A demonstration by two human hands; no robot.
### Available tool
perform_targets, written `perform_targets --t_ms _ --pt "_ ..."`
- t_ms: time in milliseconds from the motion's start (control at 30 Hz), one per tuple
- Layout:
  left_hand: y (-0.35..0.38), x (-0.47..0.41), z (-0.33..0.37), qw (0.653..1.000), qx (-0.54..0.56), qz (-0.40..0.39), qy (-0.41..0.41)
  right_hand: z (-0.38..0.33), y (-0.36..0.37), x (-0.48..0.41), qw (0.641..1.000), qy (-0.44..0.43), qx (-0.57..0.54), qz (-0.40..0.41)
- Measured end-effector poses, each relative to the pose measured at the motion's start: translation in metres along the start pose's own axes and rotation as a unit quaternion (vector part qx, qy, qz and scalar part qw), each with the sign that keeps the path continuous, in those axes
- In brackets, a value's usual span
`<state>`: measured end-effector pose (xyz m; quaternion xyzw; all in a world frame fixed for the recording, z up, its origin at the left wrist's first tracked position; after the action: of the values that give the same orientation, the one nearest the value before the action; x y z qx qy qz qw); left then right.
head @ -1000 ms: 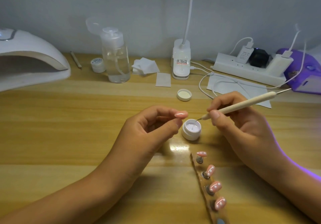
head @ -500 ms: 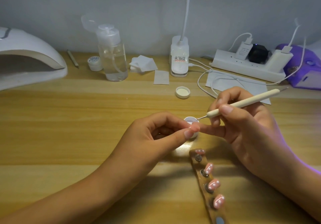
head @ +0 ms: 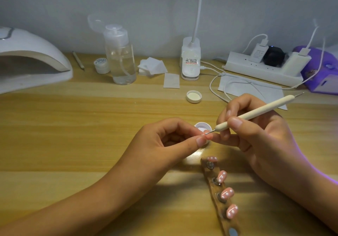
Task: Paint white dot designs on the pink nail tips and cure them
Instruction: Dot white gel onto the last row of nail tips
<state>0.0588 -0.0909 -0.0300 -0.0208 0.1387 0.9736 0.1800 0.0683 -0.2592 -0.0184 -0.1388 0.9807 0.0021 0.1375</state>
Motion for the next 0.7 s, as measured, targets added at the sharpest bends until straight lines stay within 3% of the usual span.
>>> perform_targets --t_ms 700 --pt "-0.0005 0.0001 -0.0023 1.0 -0.001 -0.001 -0.006 0.0004 0.0008 0.0011 1.0 -0.004 0.003 -0.006"
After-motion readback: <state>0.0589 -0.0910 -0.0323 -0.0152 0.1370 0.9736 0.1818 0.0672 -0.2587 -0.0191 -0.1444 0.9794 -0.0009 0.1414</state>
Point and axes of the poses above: each hand's wrist, its own x-axis away from the middle knuckle, its own y-axis out of the palm, z = x × y, the point moved 4 cm from there along -x, towards the middle knuckle, and after that the axes turned 12 degrees about x, right-handed, at the moved point
